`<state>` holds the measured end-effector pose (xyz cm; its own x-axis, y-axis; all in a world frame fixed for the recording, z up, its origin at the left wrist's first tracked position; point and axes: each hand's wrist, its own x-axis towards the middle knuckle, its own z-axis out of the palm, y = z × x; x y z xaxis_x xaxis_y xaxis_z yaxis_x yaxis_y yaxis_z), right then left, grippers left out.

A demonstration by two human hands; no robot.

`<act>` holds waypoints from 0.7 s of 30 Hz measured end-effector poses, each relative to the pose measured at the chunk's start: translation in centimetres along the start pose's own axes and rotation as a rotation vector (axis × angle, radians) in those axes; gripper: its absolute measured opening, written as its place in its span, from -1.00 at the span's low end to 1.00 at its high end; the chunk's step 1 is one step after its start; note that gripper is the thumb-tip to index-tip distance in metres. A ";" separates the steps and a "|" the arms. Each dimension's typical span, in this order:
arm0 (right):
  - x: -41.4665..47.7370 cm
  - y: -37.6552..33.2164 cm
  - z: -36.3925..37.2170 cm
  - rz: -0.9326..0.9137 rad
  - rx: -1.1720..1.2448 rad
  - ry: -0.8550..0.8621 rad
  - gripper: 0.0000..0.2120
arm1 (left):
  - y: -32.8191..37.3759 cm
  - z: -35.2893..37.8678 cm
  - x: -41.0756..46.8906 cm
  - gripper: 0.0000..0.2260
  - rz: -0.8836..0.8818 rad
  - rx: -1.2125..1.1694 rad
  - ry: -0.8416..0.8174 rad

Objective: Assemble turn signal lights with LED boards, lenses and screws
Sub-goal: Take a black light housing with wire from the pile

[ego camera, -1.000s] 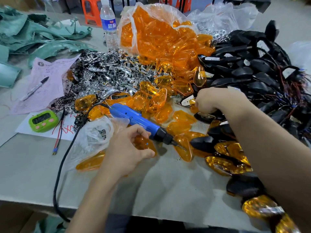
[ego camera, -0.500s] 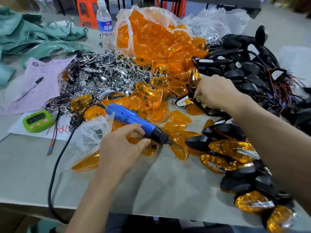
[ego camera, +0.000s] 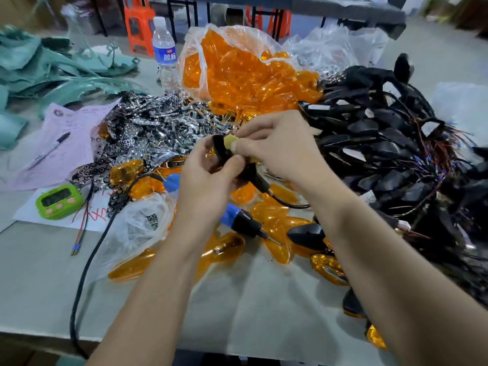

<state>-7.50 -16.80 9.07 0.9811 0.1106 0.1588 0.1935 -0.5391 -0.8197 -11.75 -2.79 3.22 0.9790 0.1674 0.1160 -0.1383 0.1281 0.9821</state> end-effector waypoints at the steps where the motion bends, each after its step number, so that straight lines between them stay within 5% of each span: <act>1: -0.3 0.4 0.4 0.018 0.070 -0.007 -0.88 | 0.2 -0.4 0.0 -0.82 -0.012 -0.041 0.005; 9: -2.7 -0.6 0.1 0.038 0.324 -0.255 -0.81 | 3.1 -2.4 0.9 -0.85 -0.166 -0.424 0.067; 14: -4.5 -1.1 2.1 0.053 0.285 -0.039 -0.85 | 4.4 -2.4 0.6 -0.86 0.010 -0.199 0.034; 16: -5.7 -0.7 3.9 0.103 0.342 -0.004 -0.87 | 4.2 -2.6 0.6 -0.72 0.059 -0.077 0.114; 21: -8.6 0.7 7.4 0.341 0.845 -0.149 -0.83 | 2.3 -3.6 1.0 -0.61 -0.007 0.105 -0.039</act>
<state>-15.87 -11.97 3.11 0.9622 0.1958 -0.1893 -0.2312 0.2197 -0.9478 -11.58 1.23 5.03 0.9854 0.1281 0.1124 -0.1165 0.0252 0.9929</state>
